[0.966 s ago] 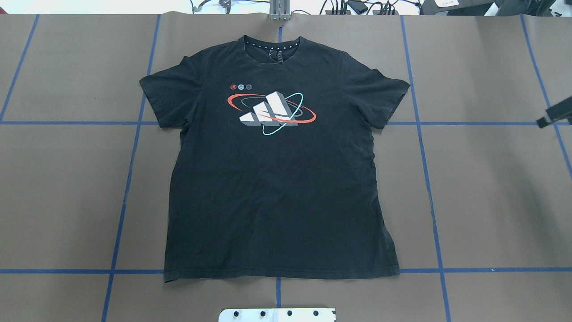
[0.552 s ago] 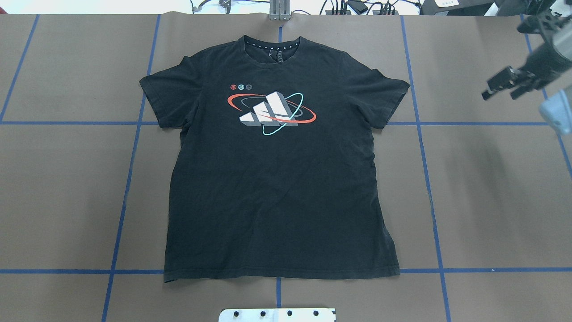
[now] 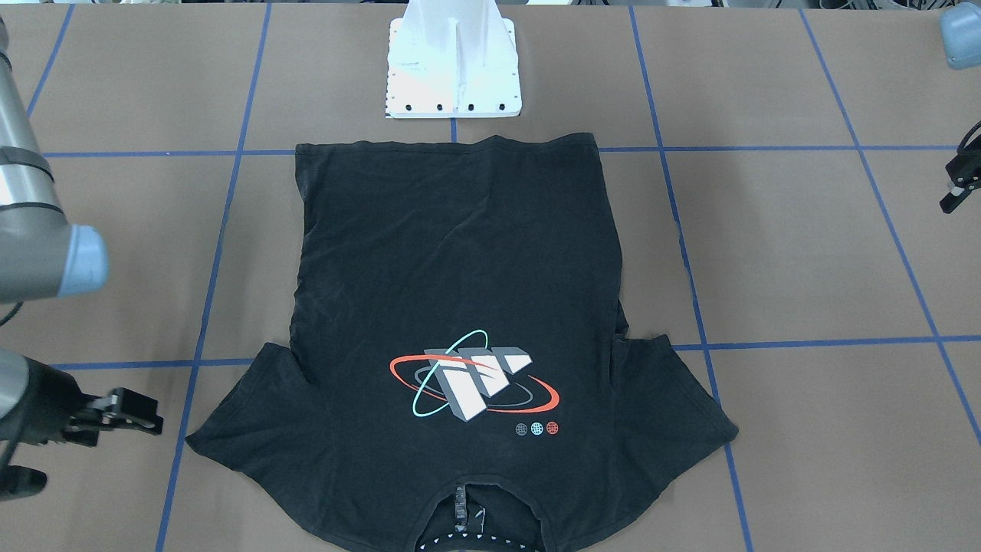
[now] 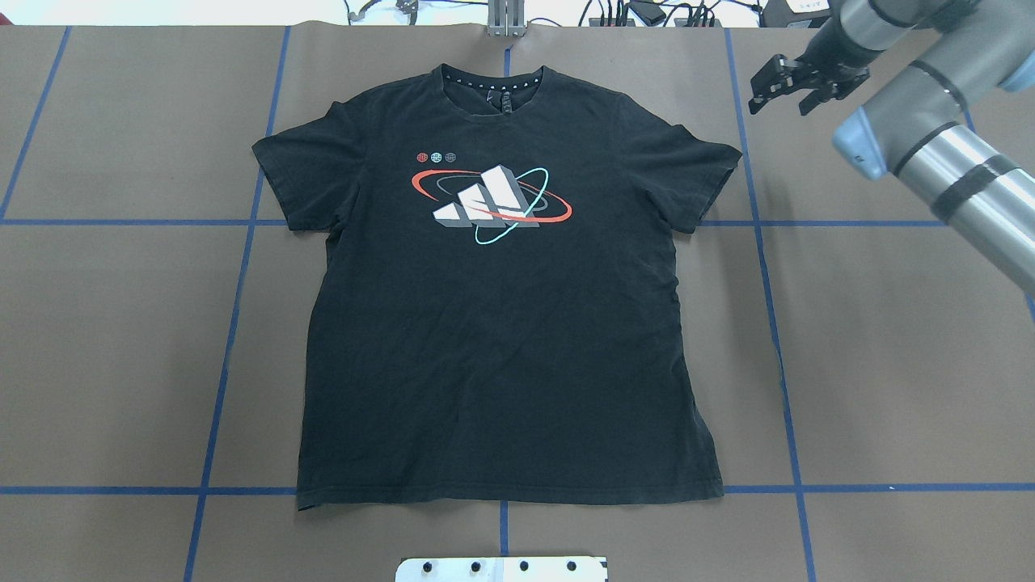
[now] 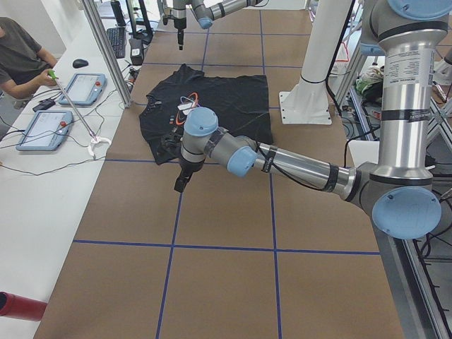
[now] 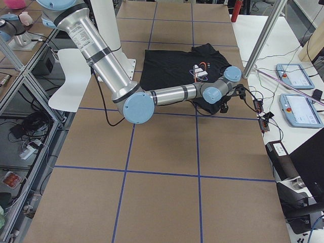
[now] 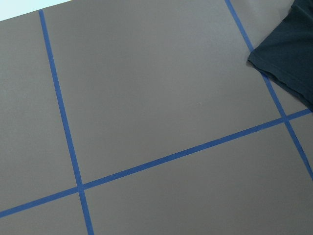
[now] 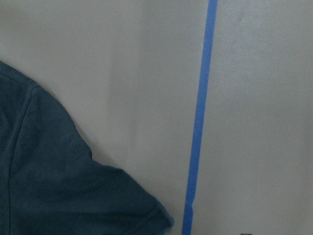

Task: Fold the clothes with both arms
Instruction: 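Move the right gripper toward the shirt's shoulder nearest it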

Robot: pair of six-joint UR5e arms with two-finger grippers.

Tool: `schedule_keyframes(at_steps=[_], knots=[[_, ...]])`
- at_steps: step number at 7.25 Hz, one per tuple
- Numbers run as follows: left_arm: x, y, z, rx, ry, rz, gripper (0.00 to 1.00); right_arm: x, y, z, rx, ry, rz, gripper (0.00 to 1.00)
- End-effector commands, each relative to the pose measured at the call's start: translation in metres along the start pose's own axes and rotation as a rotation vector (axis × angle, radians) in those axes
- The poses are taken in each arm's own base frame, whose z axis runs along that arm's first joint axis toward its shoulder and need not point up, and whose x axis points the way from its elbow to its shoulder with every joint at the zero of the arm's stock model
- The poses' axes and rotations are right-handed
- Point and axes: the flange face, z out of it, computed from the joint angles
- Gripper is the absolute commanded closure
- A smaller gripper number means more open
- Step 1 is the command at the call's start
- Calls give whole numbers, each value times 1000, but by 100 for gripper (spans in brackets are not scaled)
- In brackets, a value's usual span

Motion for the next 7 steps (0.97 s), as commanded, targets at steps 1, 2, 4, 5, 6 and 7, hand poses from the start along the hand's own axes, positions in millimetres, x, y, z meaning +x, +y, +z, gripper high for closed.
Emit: schedule_keyframes(at_steps=[1, 2, 4, 5, 6, 7], knots=[[11, -1, 10, -16, 13, 22, 0, -24, 2, 43, 74, 20, -79, 18], [15, -3, 5, -6, 15, 30, 0, -26, 12, 63, 93, 72, -94, 24], [16, -4, 4, -4, 15, 34, 0, -25, 20, 71, 102, 69, -114, 35], [17, -5, 3, -2, 16, 34, 0, -16, 26, 76, 91, 74, -109, 38], [18, -6, 3, 1, 16, 35, 0, -11, 29, 78, 86, 74, -107, 39], [18, -6, 3, 1, 16, 35, 0, -13, 30, 77, 87, 69, -108, 39]])
